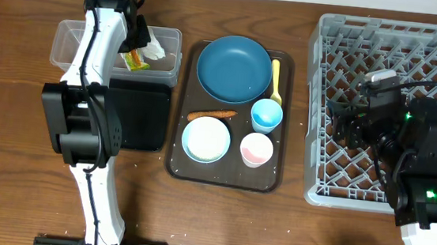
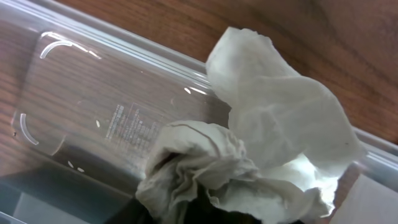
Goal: Sort waste into correct bins and load items into the dishwasher rack
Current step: 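Carry the waste left and drop it into the clear bin, then move the left gripper to the light-blue cup and grasp it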
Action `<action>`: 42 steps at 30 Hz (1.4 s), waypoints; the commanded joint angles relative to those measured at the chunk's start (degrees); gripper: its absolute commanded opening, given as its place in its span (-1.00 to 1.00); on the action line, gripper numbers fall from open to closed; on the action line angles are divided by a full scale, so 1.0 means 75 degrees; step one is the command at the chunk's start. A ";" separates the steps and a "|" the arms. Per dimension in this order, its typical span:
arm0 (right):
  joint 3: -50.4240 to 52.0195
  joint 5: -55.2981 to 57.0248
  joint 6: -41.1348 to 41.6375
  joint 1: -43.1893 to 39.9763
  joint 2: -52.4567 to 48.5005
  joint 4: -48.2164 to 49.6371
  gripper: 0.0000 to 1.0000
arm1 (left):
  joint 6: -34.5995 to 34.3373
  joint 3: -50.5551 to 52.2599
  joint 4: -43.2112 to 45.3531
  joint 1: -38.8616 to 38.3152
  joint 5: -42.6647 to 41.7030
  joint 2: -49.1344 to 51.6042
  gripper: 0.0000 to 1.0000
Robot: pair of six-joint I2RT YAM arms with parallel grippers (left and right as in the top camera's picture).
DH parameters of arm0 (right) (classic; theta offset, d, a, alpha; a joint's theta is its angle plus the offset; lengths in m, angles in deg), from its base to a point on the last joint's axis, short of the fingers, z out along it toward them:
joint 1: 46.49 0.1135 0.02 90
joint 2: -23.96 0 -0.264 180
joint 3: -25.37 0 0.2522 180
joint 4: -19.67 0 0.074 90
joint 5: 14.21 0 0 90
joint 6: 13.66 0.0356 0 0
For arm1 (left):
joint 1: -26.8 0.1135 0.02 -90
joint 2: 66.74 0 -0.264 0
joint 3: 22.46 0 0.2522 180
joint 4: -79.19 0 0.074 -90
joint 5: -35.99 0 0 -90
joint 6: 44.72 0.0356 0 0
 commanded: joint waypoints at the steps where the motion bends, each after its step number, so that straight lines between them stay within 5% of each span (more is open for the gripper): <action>1: -0.0184 -0.0061 0.0087 -0.0055 -0.0009 -0.0012 0.75 | -0.0012 -0.0006 -0.0026 0.0000 0.0067 0.0047 -0.06; 10: -0.0184 -0.0061 0.0087 -0.0055 -0.0009 -0.0017 0.77 | 0.0052 -0.0026 -0.0026 0.0000 0.0073 0.0035 0.61; 15: -0.0184 -0.0061 0.0087 -0.0055 -0.0009 -0.0032 0.80 | 0.0117 -0.0102 -0.0122 0.0000 0.0064 -0.0233 0.74; 26: -0.0184 -0.0061 0.0087 -0.0055 -0.0009 -0.0032 0.85 | 0.0248 -0.0181 -0.0484 -0.0166 0.0052 -0.2101 0.79; 30: -0.0184 -0.0070 0.0090 -0.0055 -0.0009 -0.0041 0.90 | 0.0909 -0.0181 -0.0781 -0.0463 -0.0933 -0.2617 0.79; 35: -0.0184 -0.0117 0.0090 -0.0055 -0.0009 -0.0067 0.98 | 0.1990 -0.0134 -0.1451 -0.1116 -0.1743 -0.2690 0.79; 42: -0.0184 -0.0117 0.0090 -0.0055 -0.0009 -0.0076 0.99 | 0.2095 -0.0041 -0.2871 -0.1874 -0.1751 -0.2573 0.79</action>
